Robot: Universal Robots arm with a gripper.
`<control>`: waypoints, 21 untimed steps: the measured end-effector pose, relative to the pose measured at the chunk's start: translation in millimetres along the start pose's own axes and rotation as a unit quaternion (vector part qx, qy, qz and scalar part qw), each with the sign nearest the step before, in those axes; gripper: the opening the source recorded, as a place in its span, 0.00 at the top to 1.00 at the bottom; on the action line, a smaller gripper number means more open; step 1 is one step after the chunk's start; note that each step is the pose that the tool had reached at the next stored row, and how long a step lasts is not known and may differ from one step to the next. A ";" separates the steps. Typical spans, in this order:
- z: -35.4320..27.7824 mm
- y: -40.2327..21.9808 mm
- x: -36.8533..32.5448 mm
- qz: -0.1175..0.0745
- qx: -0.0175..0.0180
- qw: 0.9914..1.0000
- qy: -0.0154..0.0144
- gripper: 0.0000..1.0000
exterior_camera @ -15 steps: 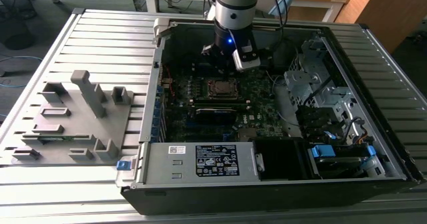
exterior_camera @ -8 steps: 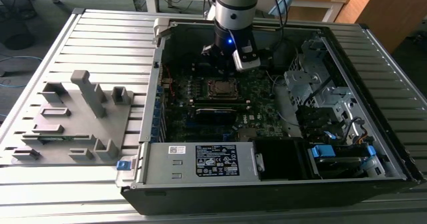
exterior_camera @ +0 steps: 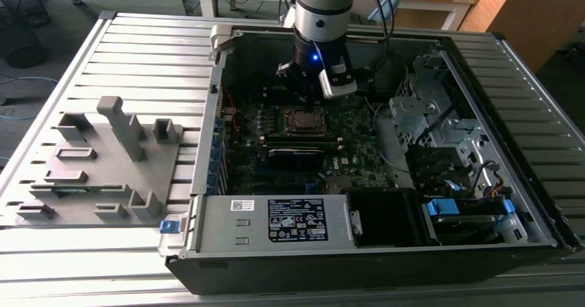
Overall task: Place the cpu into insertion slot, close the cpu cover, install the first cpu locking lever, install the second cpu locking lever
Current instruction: 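Install the second cpu locking lever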
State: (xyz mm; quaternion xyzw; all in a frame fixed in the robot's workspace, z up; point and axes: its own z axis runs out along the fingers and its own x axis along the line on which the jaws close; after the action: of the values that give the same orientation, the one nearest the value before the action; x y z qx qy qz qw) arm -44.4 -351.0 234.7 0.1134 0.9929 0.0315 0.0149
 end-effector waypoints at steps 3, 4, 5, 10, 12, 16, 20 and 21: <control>0.0 -0.2 0.0 0.000 0.000 1.000 0.000 0.89; 0.0 -0.4 -0.1 0.000 0.000 1.000 0.000 0.89; 0.0 -0.6 -0.1 0.000 0.000 1.000 0.000 0.89; -0.1 -2.0 -0.5 0.000 0.000 1.000 0.000 0.89; -0.1 -2.4 -0.6 0.000 0.000 1.000 0.000 0.89; -0.2 -3.6 -0.8 0.000 0.000 1.000 0.000 0.89; -0.3 -4.5 -1.0 0.000 0.000 1.000 0.000 0.89; -0.3 -4.7 -1.1 0.000 0.000 1.000 0.000 0.89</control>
State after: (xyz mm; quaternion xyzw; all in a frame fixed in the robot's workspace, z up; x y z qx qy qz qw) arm -44.4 -355.8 234.7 0.1134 0.9929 0.0315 0.0149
